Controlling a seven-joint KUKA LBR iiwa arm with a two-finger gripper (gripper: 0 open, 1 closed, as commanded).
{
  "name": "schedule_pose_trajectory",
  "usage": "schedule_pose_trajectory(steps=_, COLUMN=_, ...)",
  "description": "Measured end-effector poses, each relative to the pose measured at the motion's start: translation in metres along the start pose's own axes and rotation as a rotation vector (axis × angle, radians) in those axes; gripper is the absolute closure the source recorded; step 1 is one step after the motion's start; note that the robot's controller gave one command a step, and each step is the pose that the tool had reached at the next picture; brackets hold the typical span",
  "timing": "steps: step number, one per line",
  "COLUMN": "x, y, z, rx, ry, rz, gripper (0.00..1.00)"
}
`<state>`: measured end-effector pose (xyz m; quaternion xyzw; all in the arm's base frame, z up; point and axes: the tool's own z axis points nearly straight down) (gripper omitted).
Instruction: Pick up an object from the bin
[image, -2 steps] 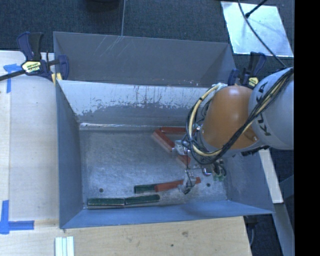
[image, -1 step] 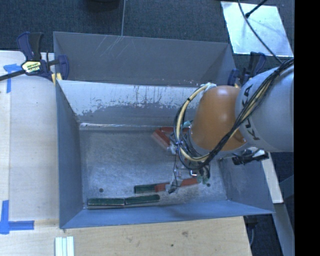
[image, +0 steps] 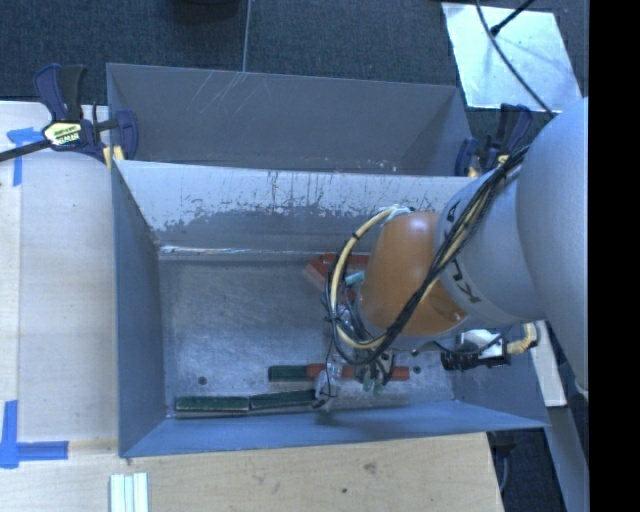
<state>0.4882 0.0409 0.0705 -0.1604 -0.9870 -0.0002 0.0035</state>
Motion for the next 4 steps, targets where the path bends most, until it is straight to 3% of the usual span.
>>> schedule_pose_trajectory(steps=1, x=0.0, y=0.0, z=-0.001, rx=0.0, ry=-0.003, rz=-0.004, gripper=0.0)
schedule_pose_trajectory(steps=2, x=0.0, y=0.0, z=0.0, rx=0.0, ry=-0.005, rz=-0.003, gripper=1.0)
schedule_pose_trajectory(steps=3, x=-0.001, y=0.0, z=-0.027, rx=-0.002, ry=-0.012, rz=-0.006, gripper=1.0)
schedule_pose_trajectory(steps=4, x=-0.003, y=0.0, z=-0.08, rx=-0.003, ry=-0.014, rz=-0.008, gripper=1.0)
